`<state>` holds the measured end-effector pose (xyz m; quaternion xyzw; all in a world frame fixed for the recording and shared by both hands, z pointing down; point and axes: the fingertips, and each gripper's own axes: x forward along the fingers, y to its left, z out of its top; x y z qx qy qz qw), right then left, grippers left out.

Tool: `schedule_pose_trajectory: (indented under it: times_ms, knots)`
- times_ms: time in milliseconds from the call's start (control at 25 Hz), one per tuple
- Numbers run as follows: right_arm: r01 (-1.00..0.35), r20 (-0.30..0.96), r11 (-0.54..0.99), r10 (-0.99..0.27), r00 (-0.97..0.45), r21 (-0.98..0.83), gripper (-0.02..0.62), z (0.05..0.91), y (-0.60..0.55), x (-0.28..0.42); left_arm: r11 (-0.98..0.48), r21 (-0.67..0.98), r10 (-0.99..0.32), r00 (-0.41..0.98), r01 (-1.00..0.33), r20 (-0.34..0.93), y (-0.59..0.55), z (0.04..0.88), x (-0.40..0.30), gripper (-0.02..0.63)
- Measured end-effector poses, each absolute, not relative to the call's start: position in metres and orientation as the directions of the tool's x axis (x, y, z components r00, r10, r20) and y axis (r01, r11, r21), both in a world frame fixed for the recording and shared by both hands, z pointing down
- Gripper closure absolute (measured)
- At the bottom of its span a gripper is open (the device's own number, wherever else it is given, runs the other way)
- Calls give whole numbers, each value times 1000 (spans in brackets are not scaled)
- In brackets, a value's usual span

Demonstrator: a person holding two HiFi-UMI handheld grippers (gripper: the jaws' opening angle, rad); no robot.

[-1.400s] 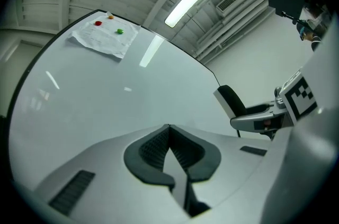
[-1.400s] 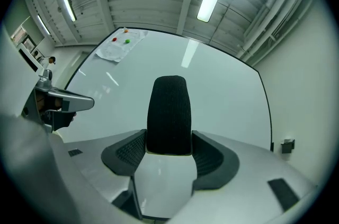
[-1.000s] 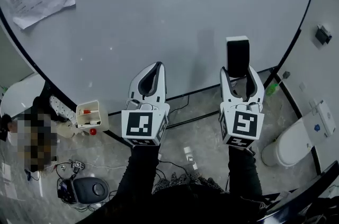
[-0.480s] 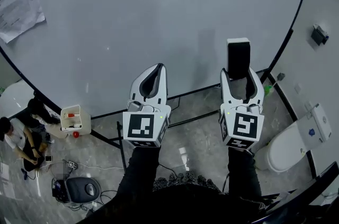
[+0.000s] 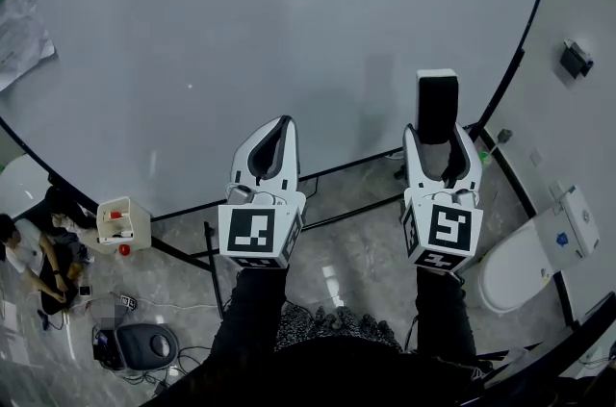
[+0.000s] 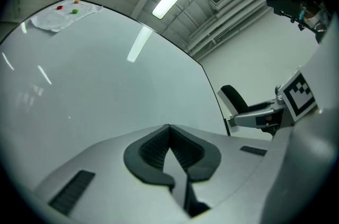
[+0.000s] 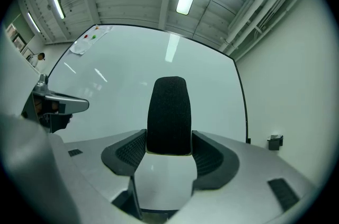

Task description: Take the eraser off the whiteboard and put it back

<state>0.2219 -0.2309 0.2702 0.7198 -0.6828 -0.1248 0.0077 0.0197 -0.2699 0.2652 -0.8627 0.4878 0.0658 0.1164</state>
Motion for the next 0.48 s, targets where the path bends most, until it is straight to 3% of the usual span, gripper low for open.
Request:
schedule_pose_trajectory:
  times_ms: [480]
  knots:
    - [-977, -162, -124, -982, 96, 176, 319, 275, -234, 227, -542, -126, -806, 556, -831, -202, -281, 276, 20, 600]
